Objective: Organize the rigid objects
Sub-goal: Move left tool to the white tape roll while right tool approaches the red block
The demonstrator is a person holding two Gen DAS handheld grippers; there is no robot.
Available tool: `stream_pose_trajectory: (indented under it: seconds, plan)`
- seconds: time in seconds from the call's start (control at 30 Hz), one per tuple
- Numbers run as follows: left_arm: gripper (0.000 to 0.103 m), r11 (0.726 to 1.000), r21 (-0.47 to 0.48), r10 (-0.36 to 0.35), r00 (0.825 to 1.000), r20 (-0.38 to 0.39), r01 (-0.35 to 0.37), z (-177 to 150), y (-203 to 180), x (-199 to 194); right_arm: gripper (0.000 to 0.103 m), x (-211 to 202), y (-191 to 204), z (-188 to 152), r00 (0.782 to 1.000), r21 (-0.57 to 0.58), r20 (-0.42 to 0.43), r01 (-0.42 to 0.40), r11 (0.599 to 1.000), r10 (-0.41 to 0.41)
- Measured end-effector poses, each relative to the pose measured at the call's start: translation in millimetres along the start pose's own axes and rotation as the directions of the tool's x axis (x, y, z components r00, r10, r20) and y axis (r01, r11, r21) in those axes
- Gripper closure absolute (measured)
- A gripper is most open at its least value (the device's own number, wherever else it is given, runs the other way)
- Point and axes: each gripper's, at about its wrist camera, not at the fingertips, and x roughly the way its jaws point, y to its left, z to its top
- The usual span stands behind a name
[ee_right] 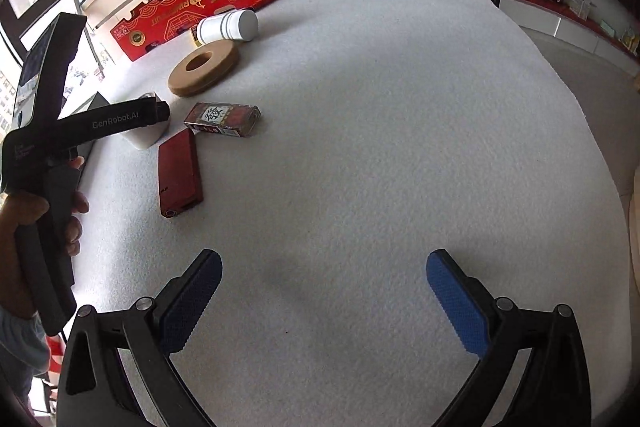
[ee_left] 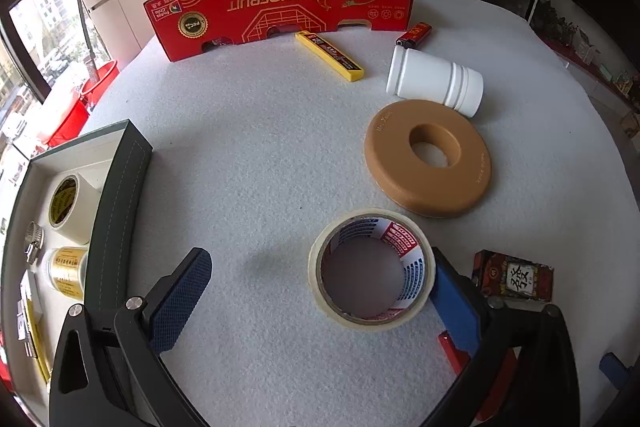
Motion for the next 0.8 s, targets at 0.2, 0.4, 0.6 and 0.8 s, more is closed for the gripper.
stream_pose_trajectory:
  seconds: [0.2, 0.4, 0.6, 0.8]
  plan:
    - [0.000, 1.000, 0.015, -0.011, 1.000, 0.020, 0.011, 0, -10, 4, 0.000, 0, -14, 14, 0.997, 0.137, 0.007, -0.078, 0.987, 0.078]
    - [0.000, 0.999, -0.006, -0.050, 0.996, 0.076, 0.051, -4, -6, 6, 0.000, 8, 2, 53, 0.997, 0.068, 0.040, -0.074, 0.995, 0.071]
    - [0.000, 0.999, -0.003, -0.053, 0.997, 0.064, 0.053, -1, 1, 7, 0.000, 28, 23, 74, 0.999, -0.053, -0.005, -0.041, 0.998, 0.041]
    - [0.012, 0.998, -0.005, -0.059, 0.994, 0.092, 0.059, -2, 5, 2, 0.000, 23, 35, 69, 0.987, -0.030, -0.034, -0.156, 0.987, 0.154]
